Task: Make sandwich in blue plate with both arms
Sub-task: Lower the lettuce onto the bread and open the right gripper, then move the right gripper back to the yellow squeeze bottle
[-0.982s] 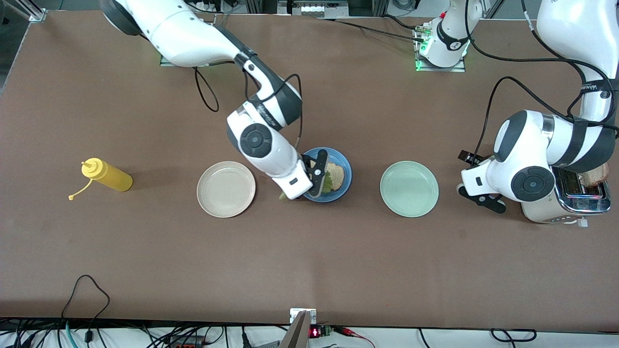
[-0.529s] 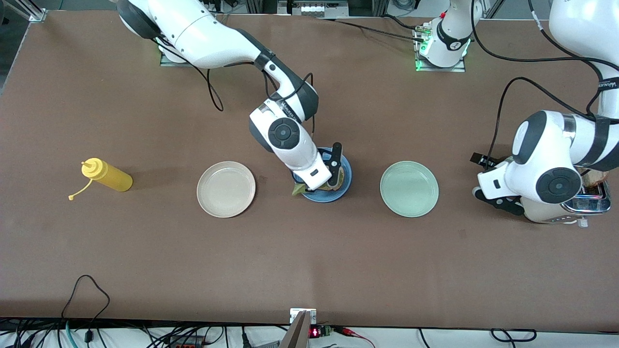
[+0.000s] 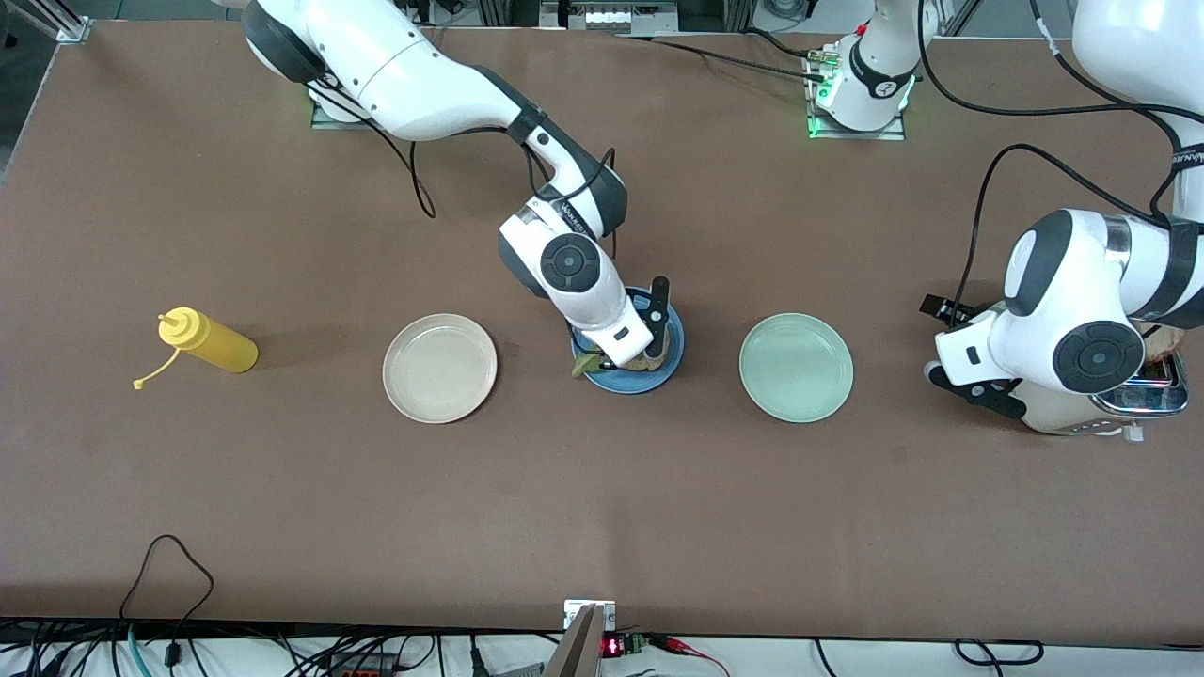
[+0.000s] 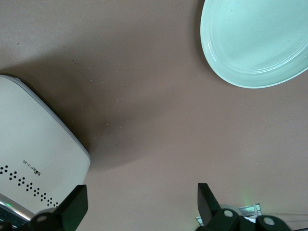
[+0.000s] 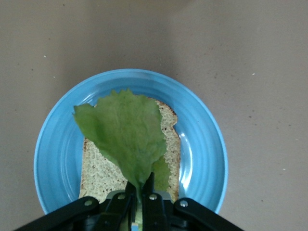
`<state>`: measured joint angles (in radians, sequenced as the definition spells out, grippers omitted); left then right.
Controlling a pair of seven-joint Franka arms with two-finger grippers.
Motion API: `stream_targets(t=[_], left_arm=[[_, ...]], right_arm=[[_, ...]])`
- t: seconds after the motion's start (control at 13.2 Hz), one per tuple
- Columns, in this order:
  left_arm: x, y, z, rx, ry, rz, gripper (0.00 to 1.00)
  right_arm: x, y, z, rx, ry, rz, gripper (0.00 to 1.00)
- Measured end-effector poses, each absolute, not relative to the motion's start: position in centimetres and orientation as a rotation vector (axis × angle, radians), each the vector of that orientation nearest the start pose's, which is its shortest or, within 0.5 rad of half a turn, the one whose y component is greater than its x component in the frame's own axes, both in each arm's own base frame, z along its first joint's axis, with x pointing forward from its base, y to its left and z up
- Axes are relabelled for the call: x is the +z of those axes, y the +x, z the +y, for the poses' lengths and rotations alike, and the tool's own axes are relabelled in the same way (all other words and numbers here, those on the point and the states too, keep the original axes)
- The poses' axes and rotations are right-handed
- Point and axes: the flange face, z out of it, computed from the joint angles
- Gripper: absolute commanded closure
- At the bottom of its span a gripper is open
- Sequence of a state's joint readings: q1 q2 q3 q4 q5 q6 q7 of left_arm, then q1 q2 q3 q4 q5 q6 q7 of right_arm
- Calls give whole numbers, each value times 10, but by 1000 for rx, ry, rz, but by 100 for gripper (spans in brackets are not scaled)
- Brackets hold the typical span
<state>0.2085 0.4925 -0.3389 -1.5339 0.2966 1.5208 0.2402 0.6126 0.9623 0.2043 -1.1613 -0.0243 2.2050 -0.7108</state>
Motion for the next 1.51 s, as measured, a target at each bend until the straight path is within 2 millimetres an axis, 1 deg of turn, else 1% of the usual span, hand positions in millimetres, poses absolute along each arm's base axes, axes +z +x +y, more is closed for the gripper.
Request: stream_targets(t=[0.08, 0.23, 0.38, 0.6, 0.76, 0.91, 1.06, 1.13, 1.21, 1.28, 1.36, 1.43, 1.51], left_arm=[[355, 631, -22, 723, -2884, 628, 0], [356, 631, -22, 723, -2884, 628, 0], [356, 631, -23, 721, -2884, 630, 0], [356, 631, -23, 720, -2884, 630, 0], [357, 631, -23, 718, -2884, 630, 0], [362, 634, -22, 701, -2888, 630, 0], [373, 639, -21, 667, -2891, 690, 0], [385, 644, -18, 635, -2892, 742, 0], [399, 649, -14, 606, -2892, 777, 0], [413, 652, -11, 582, -2894, 789, 0], [425, 653, -9, 566, -2896, 788, 0], [434, 653, -7, 559, -2896, 784, 0], [440, 654, -6, 556, -2898, 778, 0]], right_arm=[[220, 565, 530, -146, -2253, -1965, 0], [213, 566, 532, -175, -2281, -1928, 0], [211, 566, 533, -185, -2327, -1865, 0], [218, 569, 535, -197, -2372, -1799, 0], [228, 572, 537, -217, -2406, -1742, 0], [242, 571, 541, -231, -2438, -1684, 0], [264, 571, 539, -199, -2458, -1671, 0], [279, 575, 533, -184, -2480, -1654, 0], [296, 584, 521, -176, -2513, -1622, 0], [314, 598, 502, -172, -2556, -1575, 0], [331, 616, 474, -164, -2609, -1510, 0], [346, 641, 432, -141, -2676, -1431, 0], [356, 670, 379, -123, -2746, -1336, 0]])
